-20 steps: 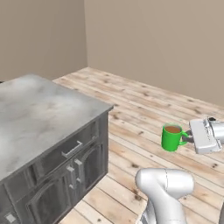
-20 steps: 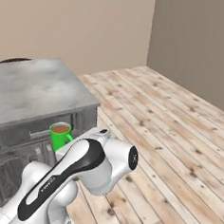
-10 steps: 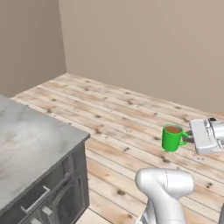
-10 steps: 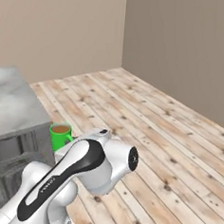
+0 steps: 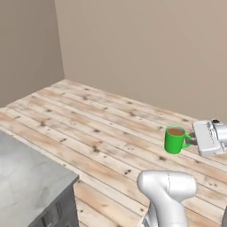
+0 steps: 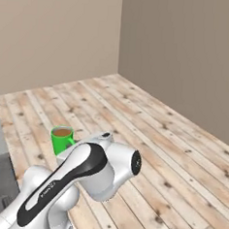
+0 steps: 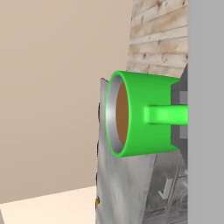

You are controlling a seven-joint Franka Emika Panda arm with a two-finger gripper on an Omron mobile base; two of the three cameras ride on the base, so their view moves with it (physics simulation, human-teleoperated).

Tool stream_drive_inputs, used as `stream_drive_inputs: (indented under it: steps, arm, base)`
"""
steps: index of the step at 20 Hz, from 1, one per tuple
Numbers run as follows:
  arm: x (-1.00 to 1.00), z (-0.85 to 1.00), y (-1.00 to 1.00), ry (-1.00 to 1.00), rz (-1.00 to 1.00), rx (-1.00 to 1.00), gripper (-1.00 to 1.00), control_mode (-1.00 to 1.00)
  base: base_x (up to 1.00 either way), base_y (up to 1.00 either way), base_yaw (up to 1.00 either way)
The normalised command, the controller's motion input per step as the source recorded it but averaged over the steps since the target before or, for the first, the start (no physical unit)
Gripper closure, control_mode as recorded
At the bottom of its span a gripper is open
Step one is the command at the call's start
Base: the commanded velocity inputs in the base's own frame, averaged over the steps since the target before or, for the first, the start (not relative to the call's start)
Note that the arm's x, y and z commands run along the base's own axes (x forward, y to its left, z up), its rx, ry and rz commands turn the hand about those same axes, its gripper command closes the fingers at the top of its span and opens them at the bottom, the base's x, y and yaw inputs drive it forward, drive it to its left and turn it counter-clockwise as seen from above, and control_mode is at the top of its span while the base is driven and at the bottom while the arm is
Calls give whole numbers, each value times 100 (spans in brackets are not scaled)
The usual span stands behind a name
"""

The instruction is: Pick up the brewed coffee from the coffee machine and place it next to the breakfast plate on the dining counter.

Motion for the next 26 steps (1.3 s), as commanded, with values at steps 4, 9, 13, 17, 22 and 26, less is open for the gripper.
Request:
stream_drive_inputs:
  steps: [4, 9, 13, 17, 22, 26]
  arm:
    - [0, 0, 0, 0, 0, 0, 100, 100]
    - [0, 0, 0, 0, 0, 0, 100, 100]
    - [0, 0, 0, 0, 0, 0, 100, 100]
    - [0, 0, 0, 0, 0, 0, 100, 100]
    - [0, 0, 0, 0, 0, 0, 100, 100]
    - [0, 0, 0, 0, 0, 0, 100, 100]
  base:
    - [100, -38, 26]
    - [100, -14, 45]
    - [100, -6, 48]
    - [100, -5, 48]
    - [100, -4, 48]
    - [100, -3, 48]
